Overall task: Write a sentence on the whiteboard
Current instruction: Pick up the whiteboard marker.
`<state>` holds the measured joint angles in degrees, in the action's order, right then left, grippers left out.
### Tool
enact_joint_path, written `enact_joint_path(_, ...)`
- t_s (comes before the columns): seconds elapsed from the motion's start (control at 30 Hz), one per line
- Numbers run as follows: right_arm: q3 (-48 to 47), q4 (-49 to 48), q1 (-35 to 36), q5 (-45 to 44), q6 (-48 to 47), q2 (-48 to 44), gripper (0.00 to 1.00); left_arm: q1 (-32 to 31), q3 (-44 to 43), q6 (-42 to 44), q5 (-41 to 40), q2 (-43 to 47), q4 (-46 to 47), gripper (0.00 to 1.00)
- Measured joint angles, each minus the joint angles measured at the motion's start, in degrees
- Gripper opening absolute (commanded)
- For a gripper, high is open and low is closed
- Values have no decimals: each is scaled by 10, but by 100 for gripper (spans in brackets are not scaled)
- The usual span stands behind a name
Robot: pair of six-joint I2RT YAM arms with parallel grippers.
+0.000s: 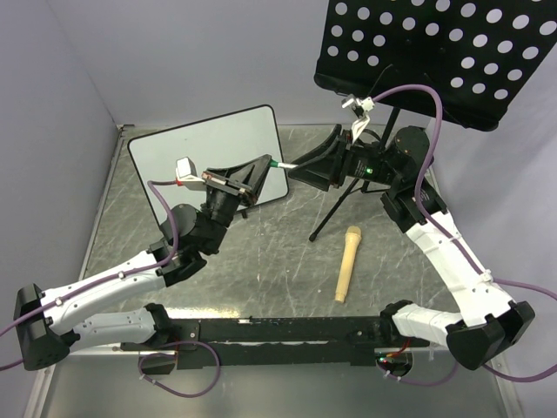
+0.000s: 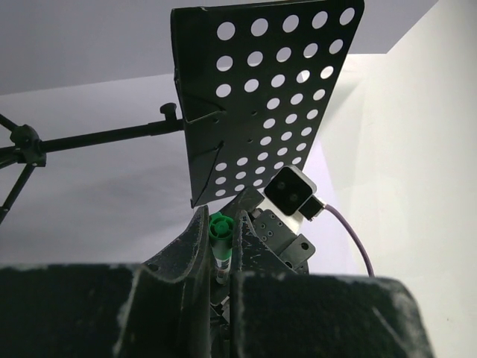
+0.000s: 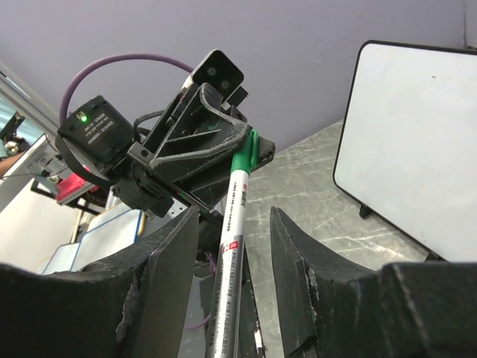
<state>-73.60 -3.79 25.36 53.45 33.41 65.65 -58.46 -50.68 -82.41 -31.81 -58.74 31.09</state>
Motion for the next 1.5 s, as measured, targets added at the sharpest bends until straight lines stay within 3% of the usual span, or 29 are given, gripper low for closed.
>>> enact_joint_path(0.33, 0, -1, 0, 0, 2, 1, 40, 0, 4, -15, -9, 0, 8, 1)
enact_joint_path(1.2, 0, -7, 0, -1, 4, 1, 40, 0, 16, -29, -18, 0, 8, 1)
enact_joint_path(1.5, 0, -5, 0, -3, 2, 3, 28, 0, 16, -30, -20, 0, 8, 1)
